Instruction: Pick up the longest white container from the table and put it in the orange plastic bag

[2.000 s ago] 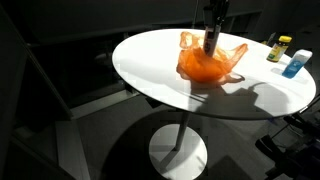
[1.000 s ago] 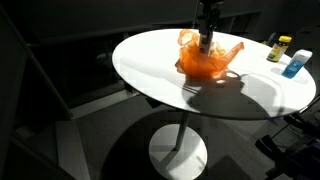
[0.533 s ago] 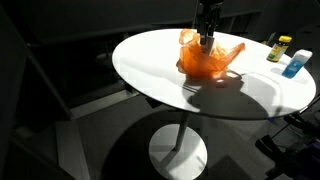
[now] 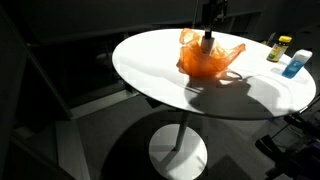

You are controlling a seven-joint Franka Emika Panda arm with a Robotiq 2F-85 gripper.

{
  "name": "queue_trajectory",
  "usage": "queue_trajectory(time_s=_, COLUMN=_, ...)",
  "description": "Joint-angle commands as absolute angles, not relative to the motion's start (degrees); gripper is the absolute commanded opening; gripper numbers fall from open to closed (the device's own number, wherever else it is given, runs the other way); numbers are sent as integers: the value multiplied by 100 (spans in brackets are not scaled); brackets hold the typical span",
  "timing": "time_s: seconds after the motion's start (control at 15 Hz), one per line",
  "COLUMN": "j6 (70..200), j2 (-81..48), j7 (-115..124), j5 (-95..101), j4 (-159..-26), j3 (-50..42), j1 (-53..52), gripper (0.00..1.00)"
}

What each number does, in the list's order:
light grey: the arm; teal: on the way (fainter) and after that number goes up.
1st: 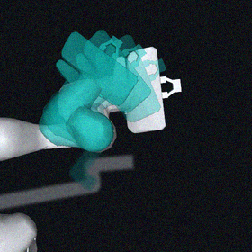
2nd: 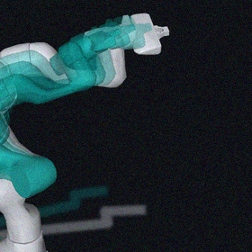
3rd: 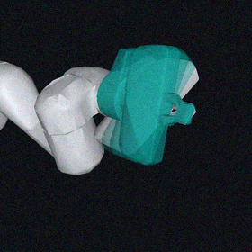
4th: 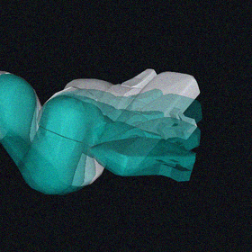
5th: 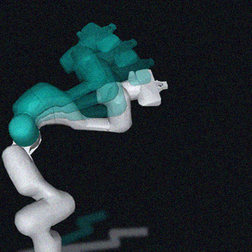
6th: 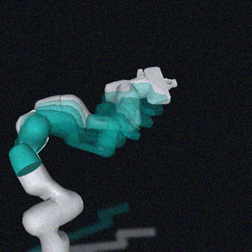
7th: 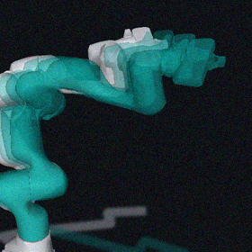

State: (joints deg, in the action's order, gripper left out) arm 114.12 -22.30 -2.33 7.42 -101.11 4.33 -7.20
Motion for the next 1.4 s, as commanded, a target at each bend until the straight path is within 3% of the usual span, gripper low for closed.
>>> queue_trajectory(time_s=0.0, j6=10780, j2=-1814, j7=-58, j5=661, j4=-10275, j3=389, j1=-670, gripper=99)
queue_trajectory(time_s=0.33, j6=10165, j2=-1267, j7=323, j5=554, j4=-10660, j3=308, j1=-605, gripper=100)
queue_trajectory(time_s=1.0, j6=11083, j2=314, j7=522, j5=389, j4=-12443, j3=234, j1=-353, gripper=100)
queue_trajectory(time_s=1.33, j6=11131, j2=334, j7=501, j5=503, j4=-12514, j3=268, j1=-330, gripper=100)
